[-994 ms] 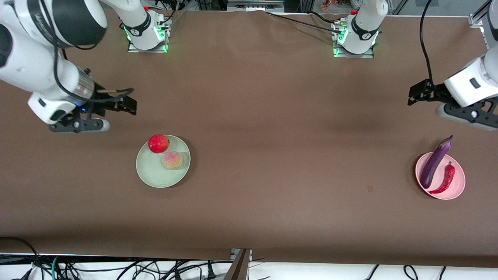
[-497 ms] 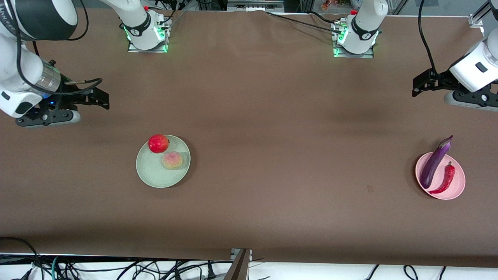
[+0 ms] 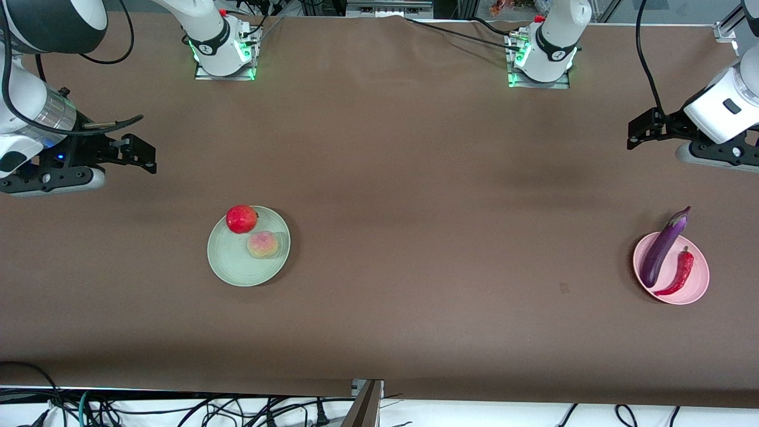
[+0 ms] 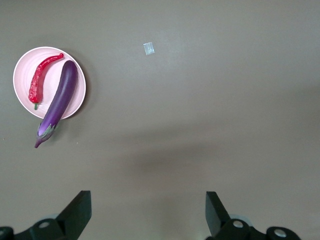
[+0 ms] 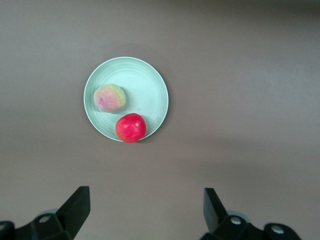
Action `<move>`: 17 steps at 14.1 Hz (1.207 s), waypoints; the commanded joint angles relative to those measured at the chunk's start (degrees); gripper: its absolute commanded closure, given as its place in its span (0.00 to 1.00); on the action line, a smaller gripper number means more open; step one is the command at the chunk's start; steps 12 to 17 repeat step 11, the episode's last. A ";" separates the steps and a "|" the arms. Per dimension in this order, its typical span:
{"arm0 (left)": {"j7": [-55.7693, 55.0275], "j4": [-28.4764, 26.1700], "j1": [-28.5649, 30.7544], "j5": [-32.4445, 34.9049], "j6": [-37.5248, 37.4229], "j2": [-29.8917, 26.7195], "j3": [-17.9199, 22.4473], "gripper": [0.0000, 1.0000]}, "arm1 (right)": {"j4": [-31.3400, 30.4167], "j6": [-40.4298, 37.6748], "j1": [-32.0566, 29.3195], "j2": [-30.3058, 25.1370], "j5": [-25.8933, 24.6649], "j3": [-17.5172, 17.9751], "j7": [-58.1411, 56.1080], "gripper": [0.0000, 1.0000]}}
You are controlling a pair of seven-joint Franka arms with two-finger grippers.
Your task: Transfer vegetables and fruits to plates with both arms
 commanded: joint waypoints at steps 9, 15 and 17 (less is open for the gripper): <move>-0.32 -0.18 -0.73 -0.79 0.35 -0.21 0.29 0.00 | 1.45 -0.53 0.05 0.77 -1.68 0.24 -0.84 0.00; -0.41 -0.09 -1.16 -0.70 0.44 -0.21 0.29 0.00 | 1.45 -0.44 0.05 0.77 -1.68 0.24 -0.93 0.00; -0.41 -0.09 -1.16 -0.70 0.44 -0.21 0.29 0.00 | 1.45 -0.44 0.05 0.77 -1.68 0.24 -0.93 0.00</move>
